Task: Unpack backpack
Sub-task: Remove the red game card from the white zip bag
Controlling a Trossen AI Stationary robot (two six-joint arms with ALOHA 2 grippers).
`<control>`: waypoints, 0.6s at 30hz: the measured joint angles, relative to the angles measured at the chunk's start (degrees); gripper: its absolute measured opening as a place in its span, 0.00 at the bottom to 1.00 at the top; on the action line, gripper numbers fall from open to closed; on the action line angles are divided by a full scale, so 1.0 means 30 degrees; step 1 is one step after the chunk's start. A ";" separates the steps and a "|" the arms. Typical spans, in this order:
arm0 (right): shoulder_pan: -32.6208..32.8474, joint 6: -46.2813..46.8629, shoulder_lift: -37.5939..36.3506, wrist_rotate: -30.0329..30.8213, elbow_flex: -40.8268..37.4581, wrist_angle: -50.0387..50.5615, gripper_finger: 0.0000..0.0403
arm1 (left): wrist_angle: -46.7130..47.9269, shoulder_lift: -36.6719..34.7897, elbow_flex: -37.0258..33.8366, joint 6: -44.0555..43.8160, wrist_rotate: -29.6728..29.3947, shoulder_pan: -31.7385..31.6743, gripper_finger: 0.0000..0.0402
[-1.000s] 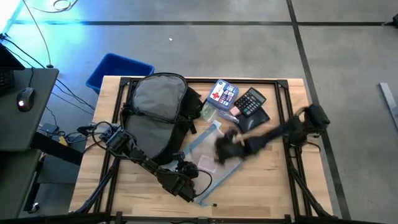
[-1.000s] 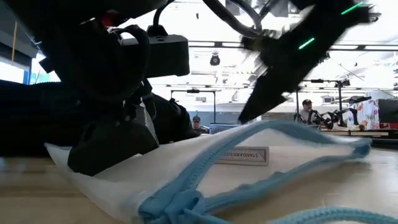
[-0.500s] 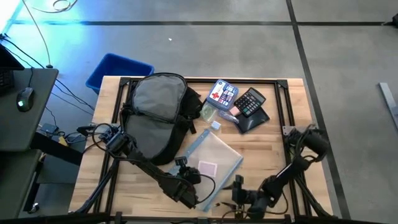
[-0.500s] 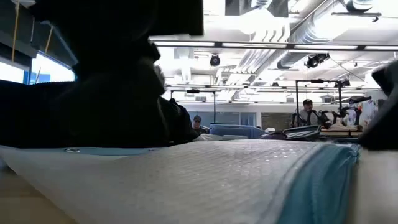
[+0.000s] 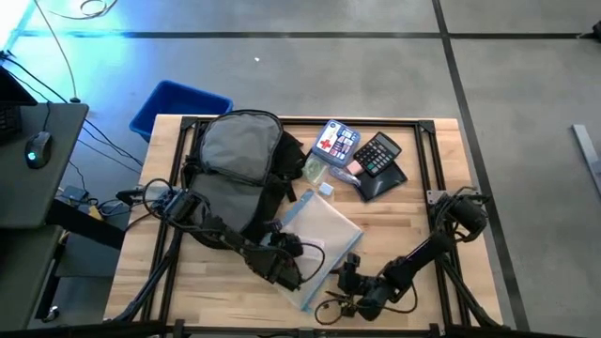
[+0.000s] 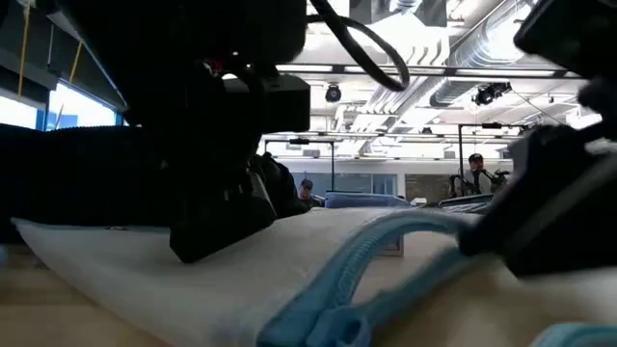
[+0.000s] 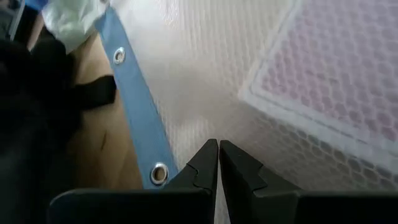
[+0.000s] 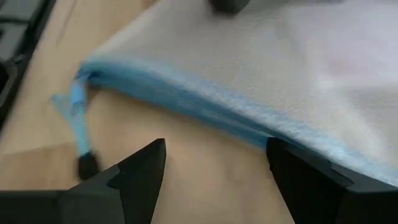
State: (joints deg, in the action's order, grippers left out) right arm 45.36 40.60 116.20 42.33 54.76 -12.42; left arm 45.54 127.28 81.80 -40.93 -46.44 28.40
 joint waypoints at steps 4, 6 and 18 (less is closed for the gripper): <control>-0.0117 -0.0583 0.0000 0.2068 0.0000 -0.0092 0.66 | -0.1666 -0.0013 -0.0684 0.1528 -0.0207 0.0047 0.00; -0.0277 -0.0733 0.0000 0.2421 0.0000 -0.0137 0.66 | -0.2070 -0.0003 -0.0691 0.2381 -0.0266 0.0166 0.00; -0.0953 -0.4309 0.0000 0.2327 0.0729 -0.0069 0.66 | -0.3657 0.0075 -0.0604 0.5214 -0.1085 0.0813 0.00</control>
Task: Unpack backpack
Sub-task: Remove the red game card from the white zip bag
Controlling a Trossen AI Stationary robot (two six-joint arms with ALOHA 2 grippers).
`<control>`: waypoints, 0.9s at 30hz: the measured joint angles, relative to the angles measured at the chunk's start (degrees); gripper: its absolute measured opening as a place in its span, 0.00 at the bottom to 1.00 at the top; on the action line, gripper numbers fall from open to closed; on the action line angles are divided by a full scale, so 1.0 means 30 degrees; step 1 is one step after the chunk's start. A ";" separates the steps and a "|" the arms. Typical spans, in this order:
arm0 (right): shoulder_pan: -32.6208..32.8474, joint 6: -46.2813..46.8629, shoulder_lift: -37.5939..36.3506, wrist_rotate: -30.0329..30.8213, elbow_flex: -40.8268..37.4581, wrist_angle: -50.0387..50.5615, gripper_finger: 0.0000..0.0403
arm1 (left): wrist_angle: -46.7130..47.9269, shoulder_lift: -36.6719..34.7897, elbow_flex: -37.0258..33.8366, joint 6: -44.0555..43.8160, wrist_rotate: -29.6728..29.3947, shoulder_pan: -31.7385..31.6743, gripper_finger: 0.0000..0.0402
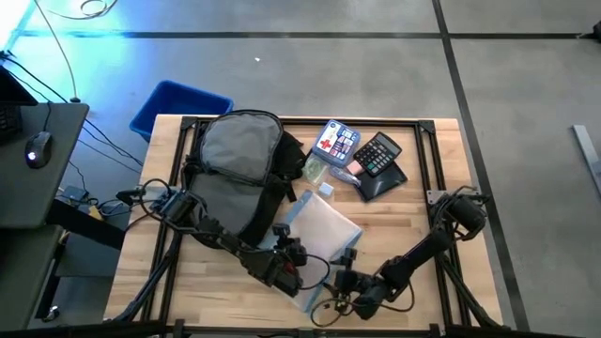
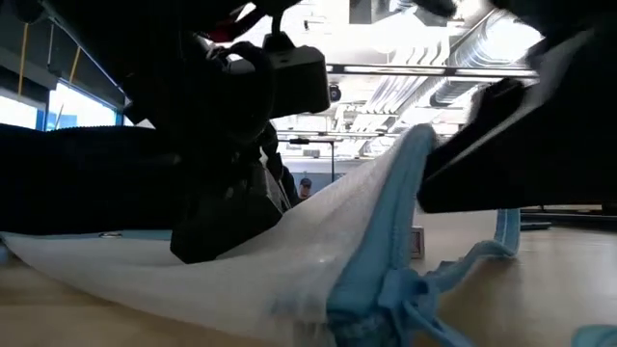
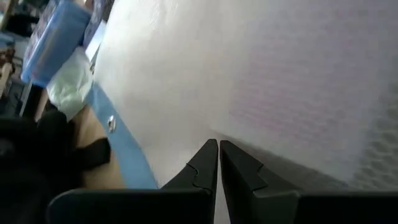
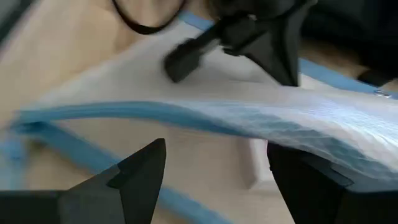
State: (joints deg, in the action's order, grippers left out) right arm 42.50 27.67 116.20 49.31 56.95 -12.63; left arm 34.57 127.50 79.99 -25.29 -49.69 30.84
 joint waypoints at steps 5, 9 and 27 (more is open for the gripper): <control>-0.1357 -0.0493 0.0000 -0.1995 0.0000 0.0111 0.66 | -0.1008 0.0000 -0.0029 0.1179 0.0023 0.0127 0.00; -0.2792 -0.1312 -0.0016 -0.4630 0.0000 0.0113 0.66 | -0.1080 0.0000 -0.0029 0.1132 0.0015 0.0134 0.00; -0.3792 -0.2315 -0.0109 -0.5418 0.0404 -0.0653 0.66 | -0.0969 0.0000 -0.0058 0.1023 0.0047 0.0134 0.00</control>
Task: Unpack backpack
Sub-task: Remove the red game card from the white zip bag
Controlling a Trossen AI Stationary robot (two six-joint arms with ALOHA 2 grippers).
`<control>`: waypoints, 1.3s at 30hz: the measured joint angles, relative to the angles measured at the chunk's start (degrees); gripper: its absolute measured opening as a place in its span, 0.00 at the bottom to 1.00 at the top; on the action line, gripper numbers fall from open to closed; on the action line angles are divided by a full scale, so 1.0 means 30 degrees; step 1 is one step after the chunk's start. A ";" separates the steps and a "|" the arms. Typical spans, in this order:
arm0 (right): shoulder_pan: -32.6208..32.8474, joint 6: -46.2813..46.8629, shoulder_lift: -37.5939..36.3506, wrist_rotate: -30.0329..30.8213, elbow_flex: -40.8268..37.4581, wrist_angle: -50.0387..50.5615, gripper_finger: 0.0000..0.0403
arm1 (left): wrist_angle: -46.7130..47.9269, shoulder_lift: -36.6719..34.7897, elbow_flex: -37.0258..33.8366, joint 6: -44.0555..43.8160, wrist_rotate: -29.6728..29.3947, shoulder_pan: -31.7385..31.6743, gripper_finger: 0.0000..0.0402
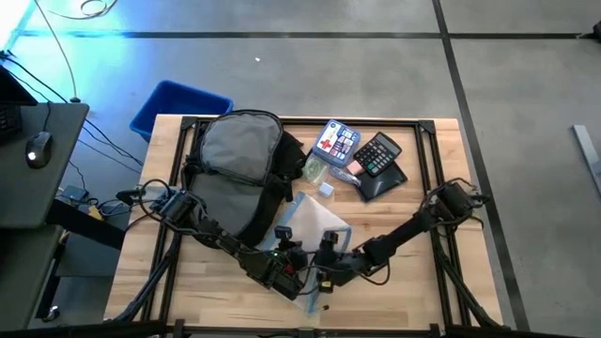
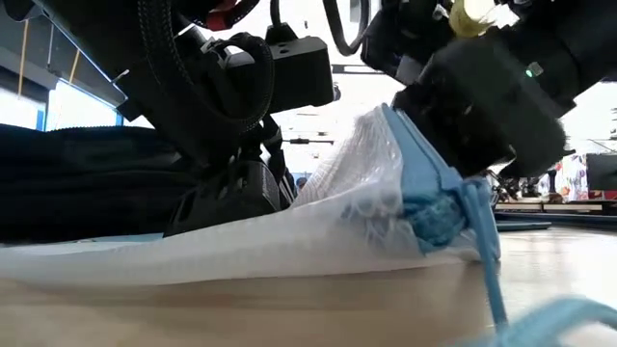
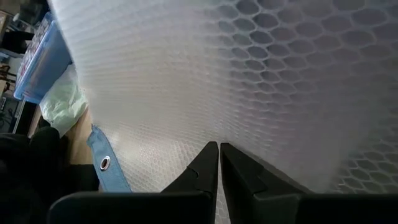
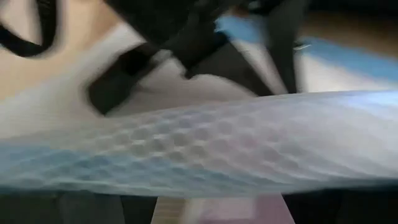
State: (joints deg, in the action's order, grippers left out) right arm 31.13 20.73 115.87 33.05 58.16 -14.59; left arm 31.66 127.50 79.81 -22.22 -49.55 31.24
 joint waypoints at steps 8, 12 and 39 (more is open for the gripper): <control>0.1208 0.2085 0.0000 0.4651 0.3305 0.8067 0.67 | 0.0022 0.0000 0.0000 -0.0051 0.0055 0.0000 0.00; 0.1122 0.4149 -0.0015 0.4671 0.3574 0.9824 0.72 | 0.0056 0.0000 0.0000 -0.0201 0.0387 -0.0034 0.00; 0.0373 0.5414 -0.0161 0.0734 0.3552 1.0296 0.90 | 0.0058 0.0000 0.0000 -0.0589 0.1057 -0.0036 0.00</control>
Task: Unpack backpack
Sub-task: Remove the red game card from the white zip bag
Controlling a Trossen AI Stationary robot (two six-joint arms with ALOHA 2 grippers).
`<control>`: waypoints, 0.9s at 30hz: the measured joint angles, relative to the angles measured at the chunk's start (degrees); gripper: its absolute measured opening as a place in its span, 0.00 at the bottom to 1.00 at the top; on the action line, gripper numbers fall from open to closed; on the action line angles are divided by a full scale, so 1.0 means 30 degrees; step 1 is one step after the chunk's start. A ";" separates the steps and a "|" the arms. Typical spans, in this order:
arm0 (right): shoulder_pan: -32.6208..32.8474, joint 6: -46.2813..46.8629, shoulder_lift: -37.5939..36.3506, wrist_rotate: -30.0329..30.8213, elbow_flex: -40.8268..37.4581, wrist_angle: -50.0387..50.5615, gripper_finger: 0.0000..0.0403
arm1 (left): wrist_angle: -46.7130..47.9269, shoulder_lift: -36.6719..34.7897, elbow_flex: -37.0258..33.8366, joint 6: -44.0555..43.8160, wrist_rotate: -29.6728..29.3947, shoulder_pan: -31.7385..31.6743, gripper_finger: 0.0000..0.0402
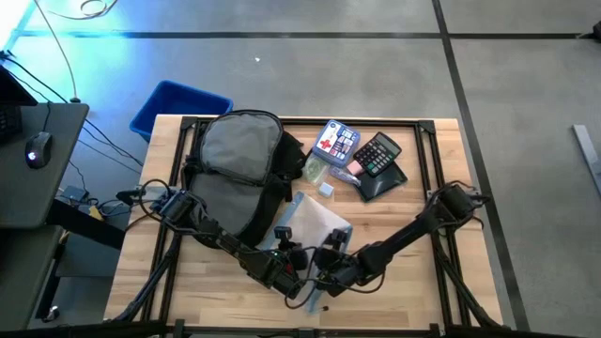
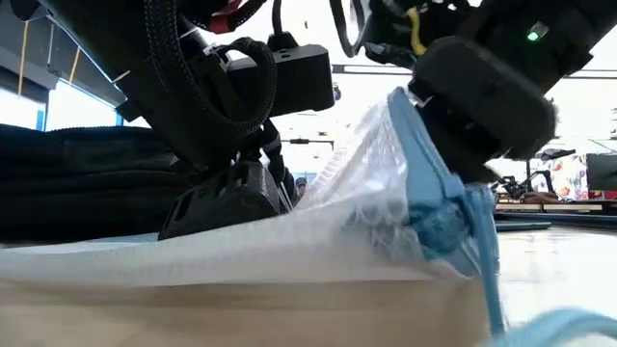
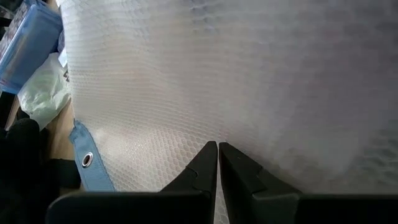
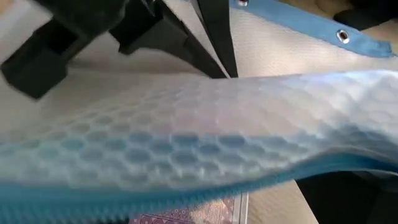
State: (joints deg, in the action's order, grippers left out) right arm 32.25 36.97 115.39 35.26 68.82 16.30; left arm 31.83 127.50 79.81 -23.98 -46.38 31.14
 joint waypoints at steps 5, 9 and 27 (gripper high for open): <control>0.0047 0.0791 -0.0334 -0.0135 -0.0029 0.0125 0.90 | 0.0052 0.0000 0.0000 -0.0302 0.0064 0.0007 0.00; 0.0049 0.2289 -0.0377 -0.0192 -0.0509 0.0687 0.90 | 0.0074 0.0000 0.0000 -0.0444 0.0258 0.0000 0.00; 0.0329 0.1123 -0.1809 -0.0355 -0.3168 -0.1976 0.90 | 0.0200 0.0000 0.0000 -0.0709 0.0294 0.0007 0.00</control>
State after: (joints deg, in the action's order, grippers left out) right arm 33.24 40.34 109.97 34.19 59.31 10.37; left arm 32.43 127.50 79.81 -26.11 -45.50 31.16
